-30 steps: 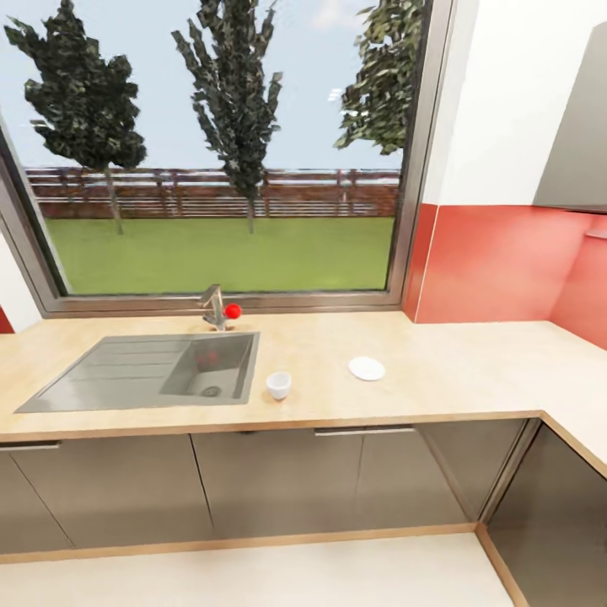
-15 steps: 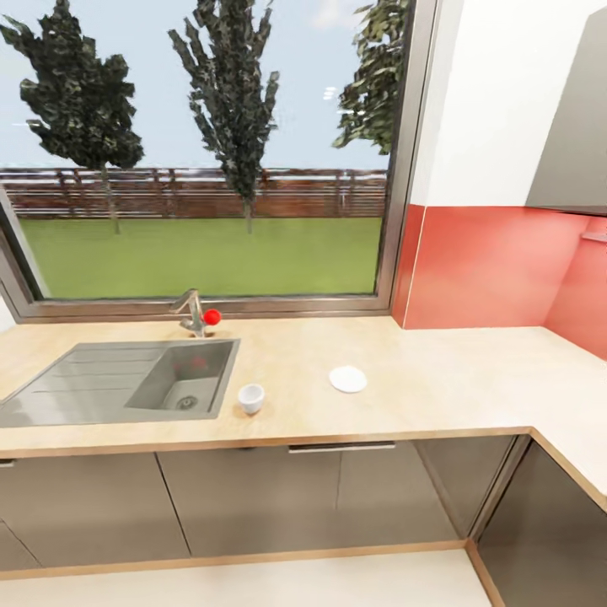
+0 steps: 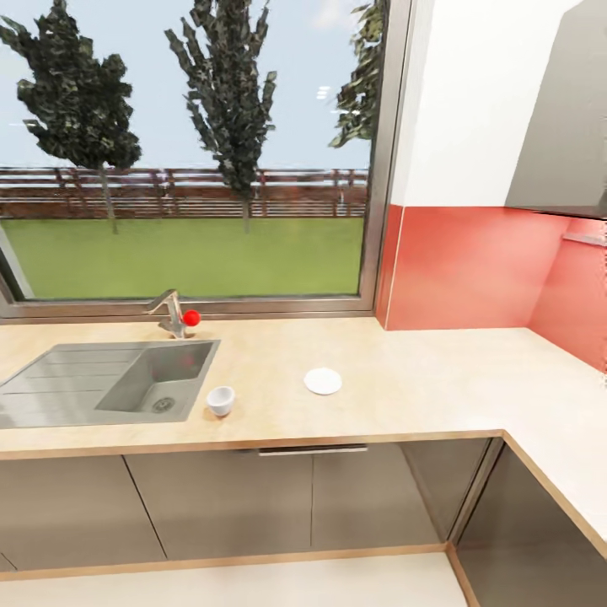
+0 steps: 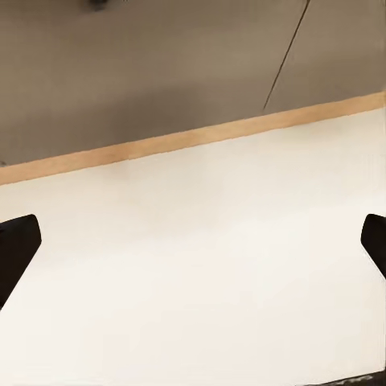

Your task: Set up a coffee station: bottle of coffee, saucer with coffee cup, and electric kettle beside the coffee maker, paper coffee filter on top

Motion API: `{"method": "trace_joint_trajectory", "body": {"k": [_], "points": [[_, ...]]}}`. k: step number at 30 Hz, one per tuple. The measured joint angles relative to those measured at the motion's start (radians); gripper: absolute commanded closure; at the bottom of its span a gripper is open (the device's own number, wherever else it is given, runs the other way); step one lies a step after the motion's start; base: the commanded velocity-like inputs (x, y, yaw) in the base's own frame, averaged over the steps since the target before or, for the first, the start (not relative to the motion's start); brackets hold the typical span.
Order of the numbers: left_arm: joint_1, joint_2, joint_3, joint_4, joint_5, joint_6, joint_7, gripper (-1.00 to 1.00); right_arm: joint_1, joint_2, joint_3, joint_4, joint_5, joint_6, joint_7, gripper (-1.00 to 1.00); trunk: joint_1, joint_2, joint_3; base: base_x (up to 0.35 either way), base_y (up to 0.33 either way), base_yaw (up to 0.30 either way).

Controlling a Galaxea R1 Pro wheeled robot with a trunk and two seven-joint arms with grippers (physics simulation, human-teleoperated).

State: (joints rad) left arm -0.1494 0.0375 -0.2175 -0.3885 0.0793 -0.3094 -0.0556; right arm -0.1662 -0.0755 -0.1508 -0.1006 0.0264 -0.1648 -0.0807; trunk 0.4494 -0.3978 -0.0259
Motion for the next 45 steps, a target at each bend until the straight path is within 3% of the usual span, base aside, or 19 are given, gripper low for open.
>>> {"method": "trace_joint_trajectory", "body": {"k": [6, 24, 29, 32, 36, 45], "points": [[0.000, 0.000, 0.027, 0.000, -0.002, -0.001, -0.001, -1.00, 0.000, 0.001, 0.000, 0.000, 0.000, 0.000, 0.001, -1.00, 0.000, 0.000, 0.000, 0.000, -0.264, 0.000], [0.000, -0.002, 0.029, -0.009, -0.007, -0.001, -0.001, -1.00, 0.000, 0.009, 0.002, -0.006, 0.000, 0.000, 0.006, -1.00, 0.000, 0.000, 0.000, 0.000, -0.031, 0.100], [-0.006, -0.002, 0.030, -0.024, -0.001, -0.001, -0.001, -1.00, 0.000, 0.019, 0.006, -0.086, 0.008, 0.000, 0.008, -1.00, 0.000, 0.000, 0.000, 0.000, 0.000, 0.003], [-0.007, -0.001, 0.033, -0.053, 0.000, -0.012, -0.002, -1.00, 0.000, 0.036, 0.029, -0.140, 0.027, 0.000, 0.008, -1.00, 0.000, 0.000, 0.000, 0.000, 0.000, 0.000], [-0.008, -0.001, 0.033, -0.077, 0.001, -0.083, -0.001, -1.00, 0.000, 0.044, 0.107, -0.181, 0.063, -0.015, 0.009, -1.00, 0.000, 0.000, 0.000, -0.100, 0.000, 0.000], [-0.010, 0.001, 0.046, -0.125, 0.001, -0.118, -0.001, -1.00, 0.000, 0.059, 0.136, -0.248, 0.072, -0.096, 0.011, -1.00, 0.000, 0.000, 0.000, -0.237, 0.000, 0.000]]}}
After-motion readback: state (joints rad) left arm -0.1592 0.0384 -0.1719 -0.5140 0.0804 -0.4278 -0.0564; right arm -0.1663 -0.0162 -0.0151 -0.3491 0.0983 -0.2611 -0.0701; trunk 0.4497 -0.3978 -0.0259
